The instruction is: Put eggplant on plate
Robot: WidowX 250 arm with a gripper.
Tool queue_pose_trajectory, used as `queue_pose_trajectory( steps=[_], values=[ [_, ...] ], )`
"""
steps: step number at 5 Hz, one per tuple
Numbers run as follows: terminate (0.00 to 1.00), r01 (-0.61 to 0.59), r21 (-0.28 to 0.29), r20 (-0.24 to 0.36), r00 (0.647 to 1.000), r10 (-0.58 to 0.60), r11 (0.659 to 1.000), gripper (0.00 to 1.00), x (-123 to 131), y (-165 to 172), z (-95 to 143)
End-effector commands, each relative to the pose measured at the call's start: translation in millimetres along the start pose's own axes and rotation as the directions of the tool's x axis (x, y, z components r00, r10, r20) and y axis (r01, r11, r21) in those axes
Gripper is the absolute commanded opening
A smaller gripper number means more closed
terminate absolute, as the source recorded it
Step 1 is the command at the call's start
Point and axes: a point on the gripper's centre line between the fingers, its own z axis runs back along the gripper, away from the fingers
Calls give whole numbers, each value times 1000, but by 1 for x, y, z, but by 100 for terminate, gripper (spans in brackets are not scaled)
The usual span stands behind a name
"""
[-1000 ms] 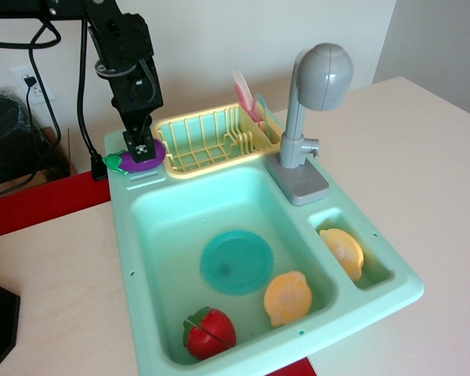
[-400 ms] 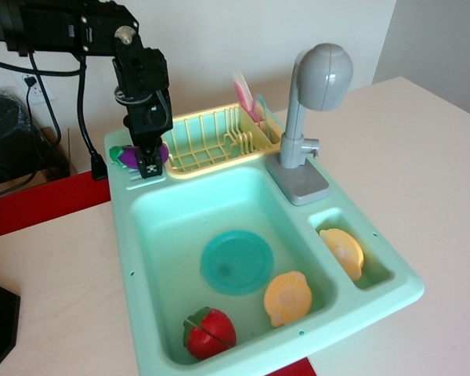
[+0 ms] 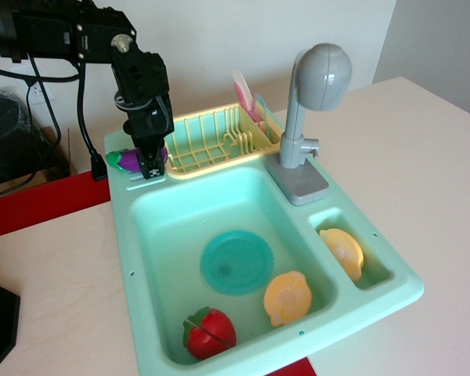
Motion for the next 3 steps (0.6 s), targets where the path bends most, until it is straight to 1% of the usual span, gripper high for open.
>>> queue_pose_trajectory(
  steps=[1, 2, 3],
  values=[
    [0, -2, 18, 13, 1000, 2, 1000, 0, -3, 0, 0],
    [0, 41, 14, 86, 995, -42, 999, 0, 21, -11, 26],
    [0, 102, -5, 142, 985, -101, 995, 0, 50, -36, 49]
  ],
)
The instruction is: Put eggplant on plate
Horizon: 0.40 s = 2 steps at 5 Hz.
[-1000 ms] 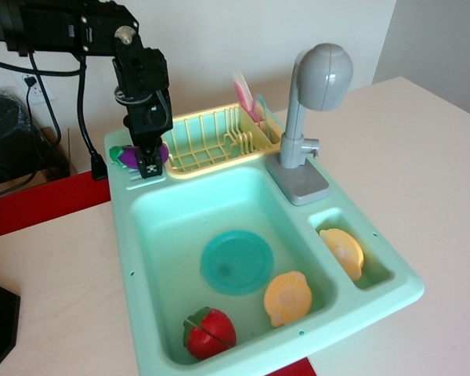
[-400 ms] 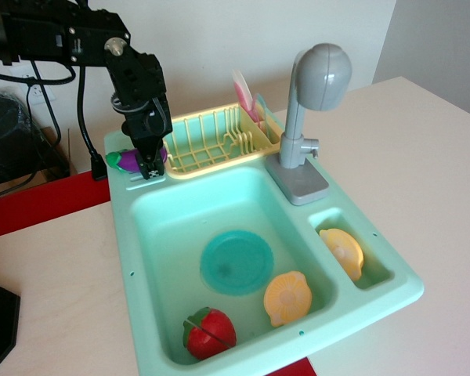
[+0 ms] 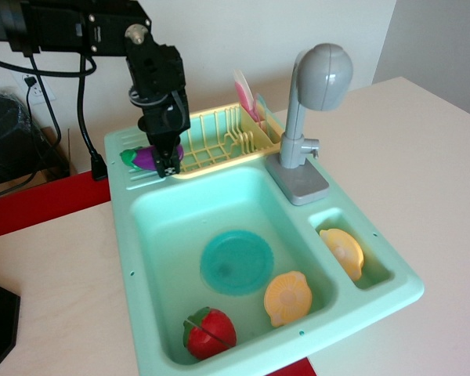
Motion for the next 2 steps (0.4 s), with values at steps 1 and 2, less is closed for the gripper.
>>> queue_pose_trajectory(
  steps=[1, 2],
  values=[
    [0, 86, -28, 74, 994, -84, 996, 0, 36, -35, 20],
    [0, 166, -65, 68, 985, -162, 984, 0, 47, -72, 10]
  ],
)
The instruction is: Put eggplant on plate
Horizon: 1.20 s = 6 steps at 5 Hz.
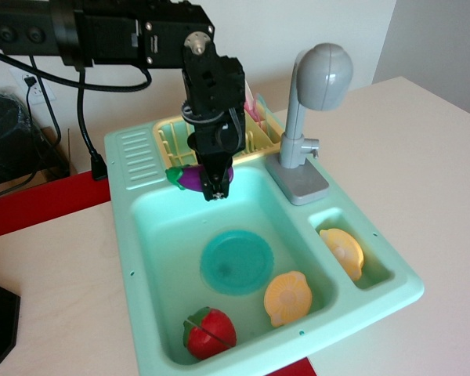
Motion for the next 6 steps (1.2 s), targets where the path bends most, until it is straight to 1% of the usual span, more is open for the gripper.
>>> queue_pose_trajectory(
  steps=[1, 2, 3, 4, 5, 6],
  values=[
    [0, 76, -28, 33, 997, -75, 997, 0, 18, -38, -4],
    [0, 94, -20, 18, 995, -94, 995, 0, 20, -55, -20],
    [0, 79, -33, 6, 997, -79, 996, 0, 23, -67, -38],
    [0, 69, -10, -5, 998, -69, 998, 0, 27, -77, -50],
    [0, 39, 2, 6, 999, -39, 999, 0, 34, -77, -58],
    [0, -5, 7, 6, 1000, 5, 1000, 100, 33, -69, -47]
  ],
)
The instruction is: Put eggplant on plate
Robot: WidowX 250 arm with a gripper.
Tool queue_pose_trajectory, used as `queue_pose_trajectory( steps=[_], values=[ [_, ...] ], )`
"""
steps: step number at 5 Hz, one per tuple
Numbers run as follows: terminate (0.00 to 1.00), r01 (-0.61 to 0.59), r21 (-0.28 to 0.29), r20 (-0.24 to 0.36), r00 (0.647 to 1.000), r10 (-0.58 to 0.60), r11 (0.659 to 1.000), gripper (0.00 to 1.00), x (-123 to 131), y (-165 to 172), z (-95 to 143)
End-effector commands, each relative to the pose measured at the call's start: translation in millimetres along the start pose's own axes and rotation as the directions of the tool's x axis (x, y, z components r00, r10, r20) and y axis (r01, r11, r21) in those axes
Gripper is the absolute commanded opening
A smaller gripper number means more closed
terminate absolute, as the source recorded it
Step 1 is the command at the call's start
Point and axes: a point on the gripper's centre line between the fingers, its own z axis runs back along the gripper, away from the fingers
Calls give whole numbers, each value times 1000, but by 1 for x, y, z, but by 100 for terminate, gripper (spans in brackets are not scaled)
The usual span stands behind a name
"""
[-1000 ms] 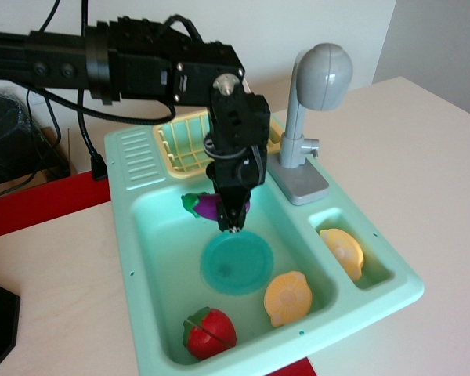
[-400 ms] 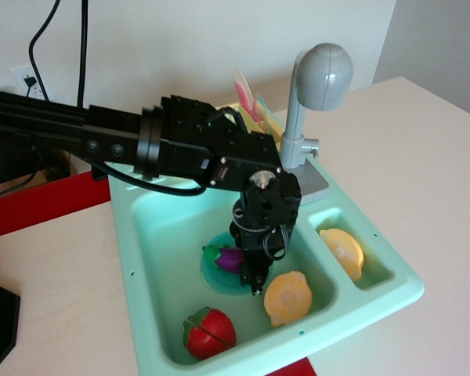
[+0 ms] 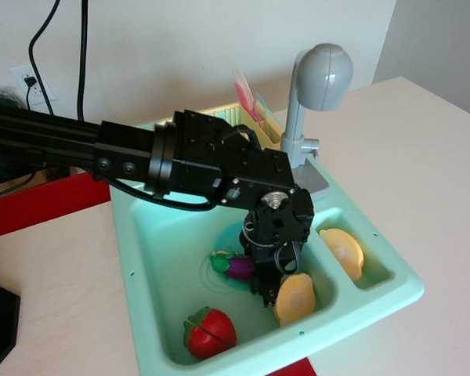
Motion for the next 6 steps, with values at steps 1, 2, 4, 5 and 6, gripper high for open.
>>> queue_pose_trajectory(
  steps=[1, 2, 4, 5, 6],
  values=[
    [0, -53, 20, 54, 997, 52, 998, 100, -10, 24, 29],
    [0, -54, 24, 65, 997, 52, 998, 100, -24, 30, 47],
    [0, -107, -30, 141, 984, 110, 994, 100, -57, 51, 103],
    [0, -148, -12, 140, 979, 149, 989, 100, -74, 65, 119],
    [100, -214, 63, 109, 972, 206, 975, 100, -99, 94, 120]
  ],
)
